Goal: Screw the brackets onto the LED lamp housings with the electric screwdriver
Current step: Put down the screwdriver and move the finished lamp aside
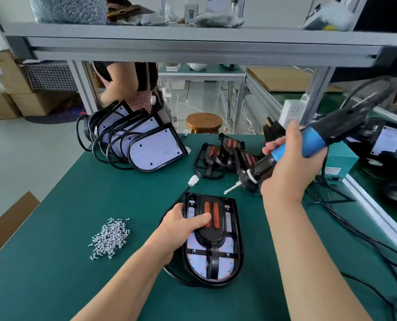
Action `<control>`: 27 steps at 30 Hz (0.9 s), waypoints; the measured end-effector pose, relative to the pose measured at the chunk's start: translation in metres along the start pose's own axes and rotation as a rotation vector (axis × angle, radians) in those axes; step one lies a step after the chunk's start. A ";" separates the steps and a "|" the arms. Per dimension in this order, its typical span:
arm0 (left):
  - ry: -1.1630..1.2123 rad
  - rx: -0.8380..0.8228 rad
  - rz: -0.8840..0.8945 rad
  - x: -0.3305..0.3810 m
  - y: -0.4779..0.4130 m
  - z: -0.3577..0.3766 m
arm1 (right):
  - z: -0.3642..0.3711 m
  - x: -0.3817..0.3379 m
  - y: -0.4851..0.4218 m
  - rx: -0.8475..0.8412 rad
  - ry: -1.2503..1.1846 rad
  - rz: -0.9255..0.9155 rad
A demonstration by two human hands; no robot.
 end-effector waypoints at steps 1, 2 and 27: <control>-0.001 -0.008 0.002 0.000 0.000 0.000 | -0.013 0.002 0.001 0.065 0.001 0.023; -0.001 -0.010 0.002 0.001 0.000 0.001 | -0.026 0.004 0.002 0.128 0.006 0.048; -0.755 0.261 -0.023 0.010 0.013 -0.005 | -0.108 0.039 0.088 -0.087 0.456 0.472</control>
Point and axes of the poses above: each hand's wrist, its own y-axis away from the middle knuckle, its own z-axis out of the palm, x = y × z, the point moved 1 cm from there along -y, towards the middle knuckle, and after that the axes turned 7 degrees about -x, right-handed, at the moved point
